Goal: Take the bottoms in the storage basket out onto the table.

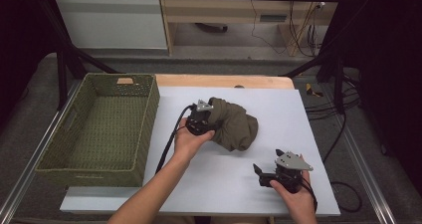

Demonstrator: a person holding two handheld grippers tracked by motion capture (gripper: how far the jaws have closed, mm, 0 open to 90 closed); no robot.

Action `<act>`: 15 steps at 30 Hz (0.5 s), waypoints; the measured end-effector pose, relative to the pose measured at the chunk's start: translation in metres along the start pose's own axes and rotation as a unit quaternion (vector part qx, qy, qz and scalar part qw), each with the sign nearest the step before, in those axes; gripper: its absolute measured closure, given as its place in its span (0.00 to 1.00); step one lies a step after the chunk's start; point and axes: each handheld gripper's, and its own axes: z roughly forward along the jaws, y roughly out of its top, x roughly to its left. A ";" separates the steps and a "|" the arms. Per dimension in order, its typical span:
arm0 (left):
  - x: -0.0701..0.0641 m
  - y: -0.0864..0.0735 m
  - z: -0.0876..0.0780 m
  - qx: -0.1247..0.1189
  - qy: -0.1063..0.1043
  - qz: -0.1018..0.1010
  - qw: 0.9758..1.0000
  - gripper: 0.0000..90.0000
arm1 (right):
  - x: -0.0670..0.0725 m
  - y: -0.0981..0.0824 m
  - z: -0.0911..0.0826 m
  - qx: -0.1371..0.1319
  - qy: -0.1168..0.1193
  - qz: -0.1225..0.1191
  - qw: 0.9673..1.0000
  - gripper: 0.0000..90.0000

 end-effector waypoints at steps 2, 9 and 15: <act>0.000 -0.001 0.000 0.000 0.000 0.000 1.000 0.75 | 0.000 0.000 0.000 0.000 0.000 0.000 1.000 0.07; -0.001 -0.004 0.002 -0.001 0.000 -0.001 1.000 0.74 | 0.000 0.000 0.000 0.001 0.000 0.000 1.000 0.07; -0.001 -0.006 0.002 -0.001 0.000 0.001 1.000 0.73 | 0.000 0.000 0.000 0.002 0.001 -0.001 1.000 0.07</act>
